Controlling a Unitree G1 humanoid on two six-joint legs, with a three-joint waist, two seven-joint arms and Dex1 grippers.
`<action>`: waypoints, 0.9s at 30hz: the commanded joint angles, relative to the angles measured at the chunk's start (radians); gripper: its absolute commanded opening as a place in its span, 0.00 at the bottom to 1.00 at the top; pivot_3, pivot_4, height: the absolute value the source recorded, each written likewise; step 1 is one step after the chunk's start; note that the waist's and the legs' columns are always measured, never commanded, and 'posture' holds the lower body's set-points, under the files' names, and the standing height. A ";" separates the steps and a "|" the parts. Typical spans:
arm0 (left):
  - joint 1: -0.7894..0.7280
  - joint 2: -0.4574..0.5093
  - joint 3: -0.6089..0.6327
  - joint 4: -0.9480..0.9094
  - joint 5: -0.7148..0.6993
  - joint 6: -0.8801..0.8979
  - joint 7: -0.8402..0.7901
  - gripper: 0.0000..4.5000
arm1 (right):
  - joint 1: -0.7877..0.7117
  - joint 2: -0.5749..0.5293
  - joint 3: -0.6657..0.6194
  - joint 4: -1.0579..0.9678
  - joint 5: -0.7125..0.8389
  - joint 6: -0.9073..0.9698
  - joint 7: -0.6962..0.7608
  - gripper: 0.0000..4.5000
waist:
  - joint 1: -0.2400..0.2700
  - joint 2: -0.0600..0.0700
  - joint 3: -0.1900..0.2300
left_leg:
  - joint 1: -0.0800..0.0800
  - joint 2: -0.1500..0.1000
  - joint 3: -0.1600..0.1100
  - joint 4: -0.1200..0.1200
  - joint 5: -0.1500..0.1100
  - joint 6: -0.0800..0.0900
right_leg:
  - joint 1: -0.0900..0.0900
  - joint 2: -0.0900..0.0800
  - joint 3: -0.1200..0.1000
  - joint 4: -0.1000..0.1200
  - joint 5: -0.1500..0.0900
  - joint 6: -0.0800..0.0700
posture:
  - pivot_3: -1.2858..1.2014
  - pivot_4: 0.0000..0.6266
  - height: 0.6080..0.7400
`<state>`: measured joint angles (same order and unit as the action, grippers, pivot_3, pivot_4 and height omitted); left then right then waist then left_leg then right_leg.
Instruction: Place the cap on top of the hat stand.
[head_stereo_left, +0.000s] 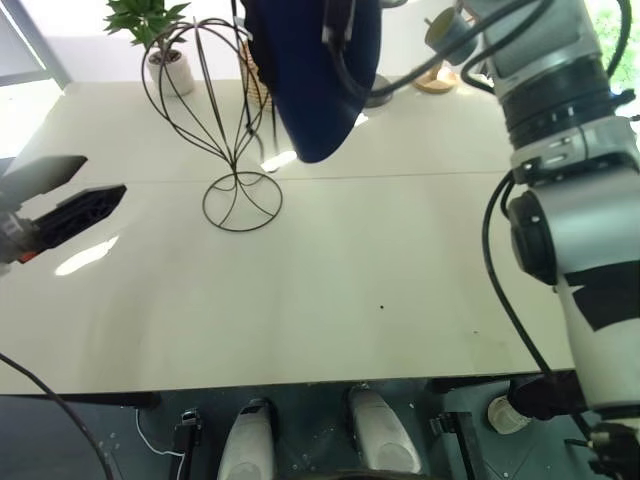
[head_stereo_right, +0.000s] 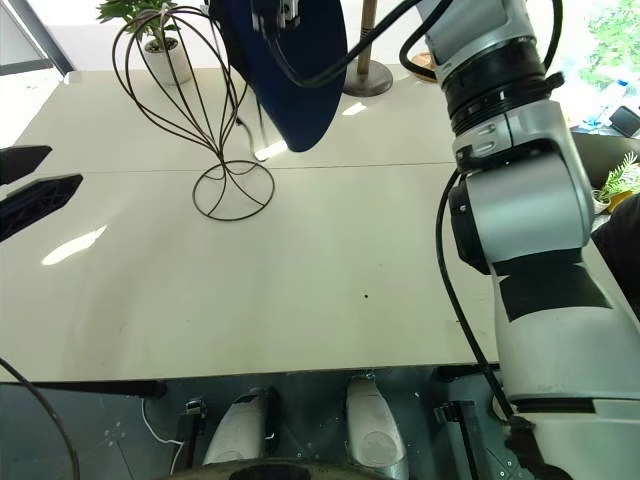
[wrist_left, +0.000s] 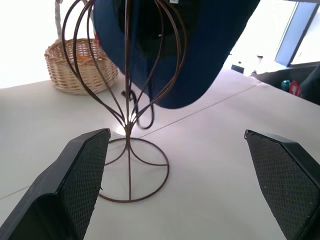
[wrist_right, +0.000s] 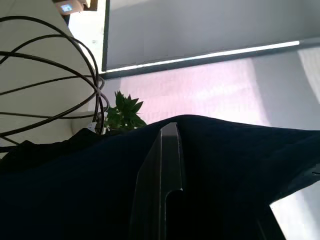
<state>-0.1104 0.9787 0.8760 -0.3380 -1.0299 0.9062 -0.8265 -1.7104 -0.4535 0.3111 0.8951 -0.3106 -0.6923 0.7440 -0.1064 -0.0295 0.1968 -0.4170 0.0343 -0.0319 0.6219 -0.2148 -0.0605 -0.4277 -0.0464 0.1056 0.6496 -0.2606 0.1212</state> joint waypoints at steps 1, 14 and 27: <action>-0.001 0.024 0.042 -0.002 -0.006 -0.025 -0.004 1.00 | -0.043 -0.020 0.018 -0.013 -0.053 -0.176 -0.049 0.00 | 0.000 0.000 0.000 | 0.000 0.000 0.000 0.000 0.000 0.000 | 0.000 0.000 0.000 0.000 -0.001 -0.002 | 0.52 0.24 1.00; 0.016 0.045 0.053 0.033 0.013 -0.046 -0.022 1.00 | -0.052 -0.078 0.209 -0.124 -0.683 -0.428 -0.721 0.00 | -0.013 0.000 0.000 | 0.000 0.000 0.000 0.000 0.001 -0.002 | -0.002 0.000 0.001 0.002 -0.001 -0.003 | 0.52 0.24 1.00; 0.037 0.063 0.087 0.030 0.007 -0.033 -0.030 1.00 | 0.143 -0.127 0.333 -0.322 -0.977 -0.365 -1.028 0.00 | -0.018 -0.001 0.000 | 0.000 0.000 -0.001 0.000 0.001 -0.002 | -0.002 0.000 0.001 0.005 -0.001 -0.002 | 0.52 0.24 1.00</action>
<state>-0.0718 1.0211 0.9277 -0.2951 -1.0149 0.8832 -0.8521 -1.5229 -0.5841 0.6611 0.5873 -1.2588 -1.1195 -0.2318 -0.1245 -0.0301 0.1965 -0.4164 0.0340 -0.0326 0.6223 -0.2135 -0.0623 -0.4295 -0.0463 0.1065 0.6547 -0.2618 0.1186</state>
